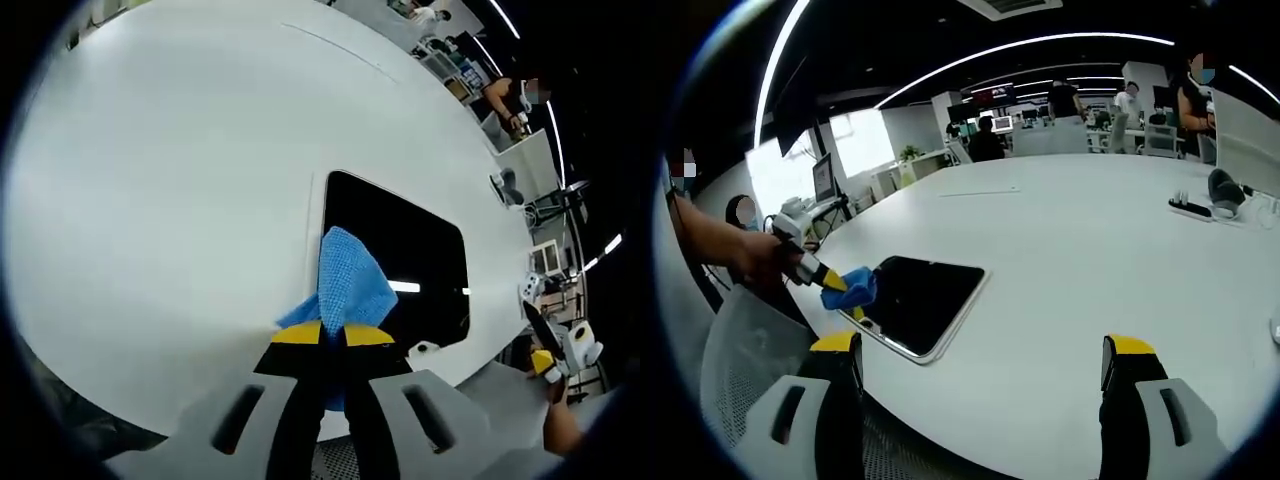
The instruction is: Wipe the mirror surface with the cleaning cloth until all visible marks leave the cleaned area.
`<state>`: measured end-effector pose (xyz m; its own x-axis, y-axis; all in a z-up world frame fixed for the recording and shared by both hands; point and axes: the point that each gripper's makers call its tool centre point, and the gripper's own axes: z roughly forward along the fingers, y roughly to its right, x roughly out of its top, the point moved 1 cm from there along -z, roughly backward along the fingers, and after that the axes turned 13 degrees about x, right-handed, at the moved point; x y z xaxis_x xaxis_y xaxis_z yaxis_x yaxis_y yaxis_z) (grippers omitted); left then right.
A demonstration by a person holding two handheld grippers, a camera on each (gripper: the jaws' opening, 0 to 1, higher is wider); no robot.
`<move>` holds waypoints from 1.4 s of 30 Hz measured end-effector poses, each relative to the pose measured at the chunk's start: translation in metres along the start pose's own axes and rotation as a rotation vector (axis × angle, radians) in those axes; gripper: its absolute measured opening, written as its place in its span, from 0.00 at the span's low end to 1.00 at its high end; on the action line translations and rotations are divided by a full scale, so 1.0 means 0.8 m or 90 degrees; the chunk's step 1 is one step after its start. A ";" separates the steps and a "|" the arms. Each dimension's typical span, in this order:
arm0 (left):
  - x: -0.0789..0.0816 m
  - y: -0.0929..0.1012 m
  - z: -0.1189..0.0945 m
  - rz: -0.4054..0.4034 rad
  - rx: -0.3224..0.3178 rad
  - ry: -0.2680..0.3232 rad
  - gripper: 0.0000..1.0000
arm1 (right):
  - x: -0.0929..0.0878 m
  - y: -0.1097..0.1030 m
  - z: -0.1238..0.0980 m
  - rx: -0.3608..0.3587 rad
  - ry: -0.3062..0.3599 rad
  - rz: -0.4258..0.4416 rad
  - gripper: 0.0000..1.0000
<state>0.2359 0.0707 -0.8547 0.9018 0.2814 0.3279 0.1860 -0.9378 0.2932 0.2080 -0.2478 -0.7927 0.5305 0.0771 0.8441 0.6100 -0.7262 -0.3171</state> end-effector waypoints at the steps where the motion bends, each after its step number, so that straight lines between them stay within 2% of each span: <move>1: 0.002 0.000 0.000 0.001 0.001 0.002 0.02 | 0.000 0.000 0.000 0.000 0.000 0.000 0.99; 9: 0.021 0.006 0.010 0.007 0.004 0.019 0.02 | 0.000 -0.003 0.002 0.011 -0.001 0.002 0.99; 14: 0.037 0.011 0.018 0.006 0.003 0.022 0.03 | -0.005 -0.006 0.005 0.021 -0.020 -0.010 0.99; 42: 0.102 0.029 0.046 0.012 0.008 0.025 0.03 | 0.001 -0.001 0.004 0.005 0.003 0.013 0.99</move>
<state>0.3283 0.0641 -0.8541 0.8893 0.2709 0.3685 0.1740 -0.9455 0.2753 0.2100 -0.2448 -0.7929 0.5397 0.0588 0.8398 0.6040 -0.7220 -0.3376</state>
